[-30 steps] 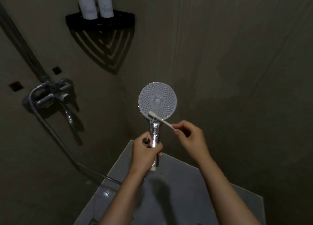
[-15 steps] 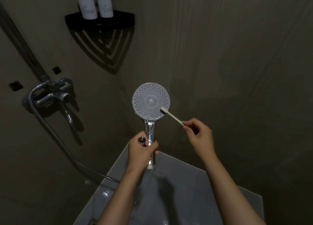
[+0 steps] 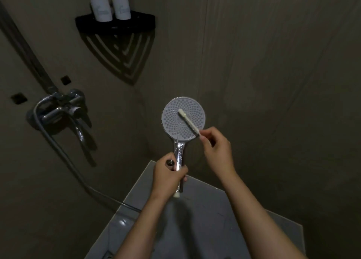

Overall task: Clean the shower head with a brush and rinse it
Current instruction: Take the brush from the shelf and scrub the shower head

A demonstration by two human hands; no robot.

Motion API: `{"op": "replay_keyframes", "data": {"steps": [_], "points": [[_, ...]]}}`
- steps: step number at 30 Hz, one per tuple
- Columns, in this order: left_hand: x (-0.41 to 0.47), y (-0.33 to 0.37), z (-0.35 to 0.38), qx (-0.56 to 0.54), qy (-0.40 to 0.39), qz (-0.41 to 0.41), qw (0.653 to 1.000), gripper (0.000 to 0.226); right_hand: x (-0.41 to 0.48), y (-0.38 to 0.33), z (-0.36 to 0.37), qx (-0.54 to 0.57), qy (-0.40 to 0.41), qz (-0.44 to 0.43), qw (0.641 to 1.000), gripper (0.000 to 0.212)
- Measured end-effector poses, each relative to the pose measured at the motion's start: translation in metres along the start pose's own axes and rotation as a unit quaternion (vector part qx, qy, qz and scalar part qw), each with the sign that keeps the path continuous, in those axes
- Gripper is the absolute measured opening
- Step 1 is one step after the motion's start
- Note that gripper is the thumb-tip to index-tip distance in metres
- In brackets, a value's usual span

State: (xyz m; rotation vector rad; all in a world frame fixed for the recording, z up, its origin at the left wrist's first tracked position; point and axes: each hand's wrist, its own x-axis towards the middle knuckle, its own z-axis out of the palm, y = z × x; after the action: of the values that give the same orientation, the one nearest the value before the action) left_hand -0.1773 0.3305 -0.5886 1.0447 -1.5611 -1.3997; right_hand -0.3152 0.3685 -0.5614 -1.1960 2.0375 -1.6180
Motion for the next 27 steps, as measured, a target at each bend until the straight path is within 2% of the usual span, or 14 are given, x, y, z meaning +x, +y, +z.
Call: {"op": "replay_keyframes", "data": {"steps": [2,6,10,13,18,22,27], "points": [[0.000,0.000,0.001,-0.004,-0.001,-0.003,1.000,0.044,-0.003,-0.001,0.002,0.001,-0.027,0.005,1.000,0.012],[0.003,0.001,-0.002,-0.008,0.012,0.004,1.000,0.046,-0.005,0.005,-0.002,0.012,0.023,0.005,1.000,0.011],[0.004,0.004,-0.001,-0.016,0.017,0.004,1.000,0.047,-0.007,0.005,0.001,0.024,-0.042,0.012,0.999,0.015],[0.005,0.004,-0.001,-0.022,0.010,-0.001,1.000,0.047,-0.006,0.007,-0.002,0.043,0.005,0.020,0.999,0.012],[0.007,0.003,0.001,-0.025,0.013,-0.004,1.000,0.045,-0.005,0.006,-0.005,0.040,-0.062,0.037,0.997,0.023],[0.011,0.006,0.001,-0.055,0.020,-0.001,0.998,0.042,-0.005,-0.006,-0.011,0.056,-0.065,0.022,0.996,0.016],[0.024,0.016,0.000,-0.108,0.019,-0.042,0.993,0.046,-0.006,-0.016,-0.022,0.065,-0.129,-0.001,0.989,0.014]]}}
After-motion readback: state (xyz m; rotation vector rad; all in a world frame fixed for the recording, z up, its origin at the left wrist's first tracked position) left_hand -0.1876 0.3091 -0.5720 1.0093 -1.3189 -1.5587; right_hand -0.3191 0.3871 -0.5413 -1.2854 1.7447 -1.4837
